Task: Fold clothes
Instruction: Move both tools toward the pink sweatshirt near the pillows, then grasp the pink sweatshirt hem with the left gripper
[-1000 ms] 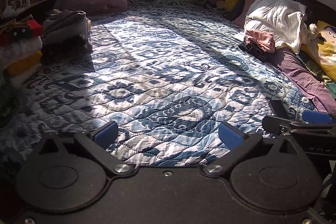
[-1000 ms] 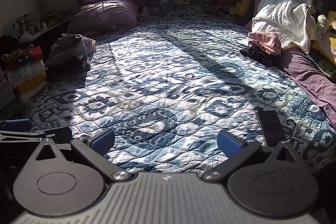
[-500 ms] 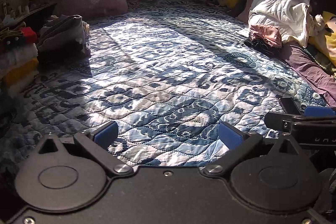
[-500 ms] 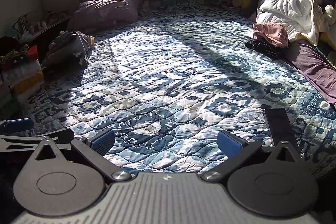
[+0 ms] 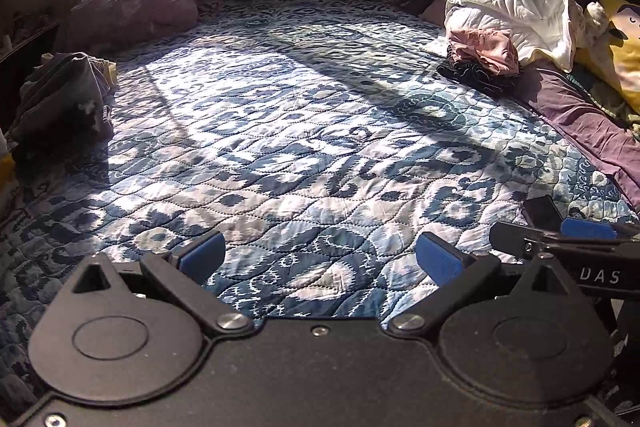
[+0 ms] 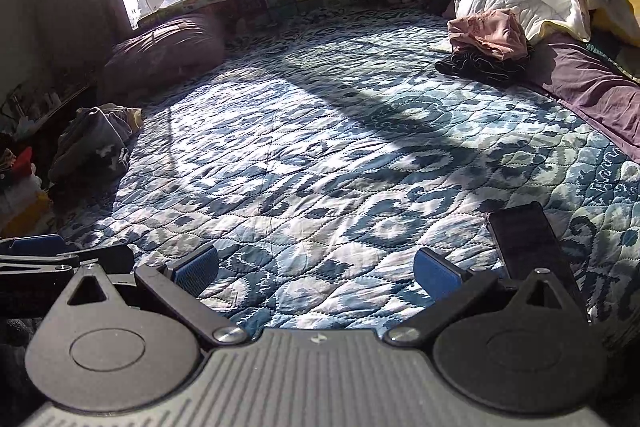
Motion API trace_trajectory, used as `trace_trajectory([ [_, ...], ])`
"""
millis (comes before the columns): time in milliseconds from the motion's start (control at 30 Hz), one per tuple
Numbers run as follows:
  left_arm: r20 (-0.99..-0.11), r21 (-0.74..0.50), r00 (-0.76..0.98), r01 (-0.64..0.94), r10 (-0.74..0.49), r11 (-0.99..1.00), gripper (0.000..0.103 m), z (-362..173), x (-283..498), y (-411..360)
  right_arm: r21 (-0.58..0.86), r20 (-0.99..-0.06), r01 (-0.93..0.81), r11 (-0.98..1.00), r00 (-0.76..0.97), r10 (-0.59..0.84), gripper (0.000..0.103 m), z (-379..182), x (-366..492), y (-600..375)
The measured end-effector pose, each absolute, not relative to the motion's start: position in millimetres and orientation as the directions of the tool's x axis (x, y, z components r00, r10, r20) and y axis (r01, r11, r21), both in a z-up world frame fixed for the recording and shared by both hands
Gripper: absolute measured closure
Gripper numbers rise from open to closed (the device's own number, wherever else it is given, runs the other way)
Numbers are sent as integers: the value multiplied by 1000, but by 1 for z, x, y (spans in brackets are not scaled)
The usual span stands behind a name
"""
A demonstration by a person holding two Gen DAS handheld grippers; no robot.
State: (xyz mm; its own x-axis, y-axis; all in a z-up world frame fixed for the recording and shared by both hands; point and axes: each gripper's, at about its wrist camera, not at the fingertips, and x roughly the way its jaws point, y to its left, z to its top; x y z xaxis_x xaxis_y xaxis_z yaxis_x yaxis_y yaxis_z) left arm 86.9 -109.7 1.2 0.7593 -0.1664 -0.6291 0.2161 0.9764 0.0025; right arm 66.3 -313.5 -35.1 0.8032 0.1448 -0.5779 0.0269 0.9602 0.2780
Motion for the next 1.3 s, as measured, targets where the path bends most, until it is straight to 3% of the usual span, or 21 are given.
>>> trace_trajectory([
  [200, -545, 62, 805, 318, -235, 946, 1, 6, 133, -161, 316, -530, 82, 945, 842, 104, 0, -52, 111, -376],
  [433, -559, 55, 762, 427, -326, 903, 2, -6, 205, -230, 332, -431, 164, 929, 902, -6, 0, -59, 159, -460],
  [600, -529, 109, 765, 490, -367, 865, 2, -10, 252, -286, 414, -418, 234, 880, 907, -44, 0, -67, 188, -521],
  [767, -488, 79, 750, 547, -446, 833, 3, -18, 312, -345, 508, -407, 282, 814, 911, -62, 0, -84, 197, -572],
  [867, -492, 65, 735, 566, -467, 822, 14, -28, 350, -381, 551, -448, 332, 766, 892, -64, 0, -105, 199, -596],
  [1300, -485, 12, 737, 543, -470, 840, 29, -61, 482, -490, 505, -559, 455, 733, 820, -124, 0, -154, 203, -646],
])
